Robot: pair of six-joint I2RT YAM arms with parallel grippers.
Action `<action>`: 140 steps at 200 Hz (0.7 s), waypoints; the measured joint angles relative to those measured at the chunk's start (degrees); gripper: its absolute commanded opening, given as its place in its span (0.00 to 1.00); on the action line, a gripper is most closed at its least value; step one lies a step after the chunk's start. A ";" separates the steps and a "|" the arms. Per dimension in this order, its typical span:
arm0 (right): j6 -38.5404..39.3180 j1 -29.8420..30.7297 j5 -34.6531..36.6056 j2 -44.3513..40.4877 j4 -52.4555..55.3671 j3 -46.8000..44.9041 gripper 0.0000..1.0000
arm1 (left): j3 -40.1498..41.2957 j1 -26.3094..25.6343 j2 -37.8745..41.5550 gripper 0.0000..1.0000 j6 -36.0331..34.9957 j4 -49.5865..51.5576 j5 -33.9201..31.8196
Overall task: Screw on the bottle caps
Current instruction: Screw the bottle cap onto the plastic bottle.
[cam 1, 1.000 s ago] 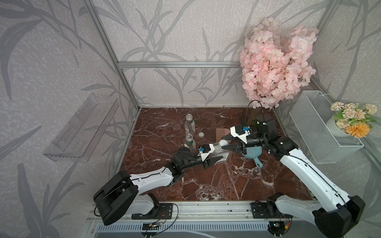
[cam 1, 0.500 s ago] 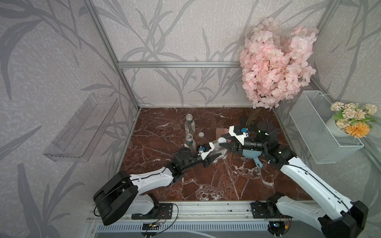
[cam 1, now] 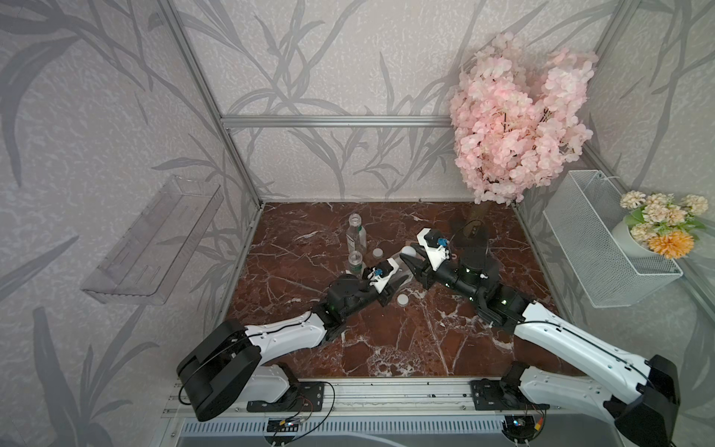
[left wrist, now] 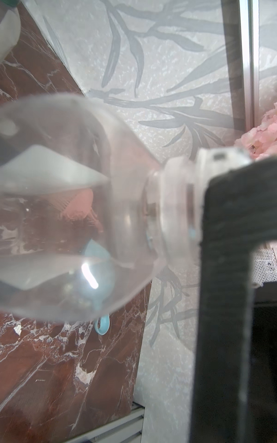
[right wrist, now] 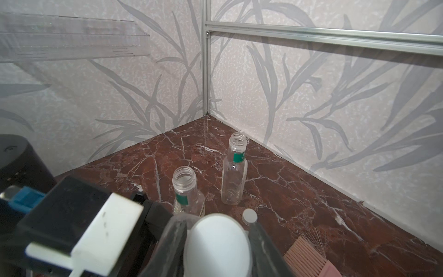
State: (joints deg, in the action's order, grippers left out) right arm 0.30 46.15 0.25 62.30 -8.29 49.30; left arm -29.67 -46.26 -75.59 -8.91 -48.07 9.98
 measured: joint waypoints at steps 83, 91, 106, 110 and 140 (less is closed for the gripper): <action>-5.75 2.03 6.95 0.50 2.16 0.74 0.67 | 0.00 -0.17 -1.46 0.20 0.81 -1.16 -3.08; -5.68 2.03 6.84 0.02 4.04 0.79 0.76 | 0.00 -0.35 -1.46 0.20 1.05 -2.47 -3.45; -5.14 1.88 6.19 -1.38 7.10 1.53 0.89 | 0.02 -0.39 -1.57 0.20 1.44 -3.48 -4.37; -4.98 1.84 5.84 -1.95 8.11 1.79 0.91 | 0.02 -0.39 -1.57 0.20 1.62 -3.82 -4.61; -3.52 0.22 1.68 -7.21 16.35 4.55 0.99 | 0.00 -0.37 -1.57 0.20 2.25 -5.35 -5.68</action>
State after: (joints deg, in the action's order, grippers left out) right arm -3.22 46.37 1.93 55.09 8.05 53.84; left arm -29.67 -46.63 -77.17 -6.66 -53.43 4.29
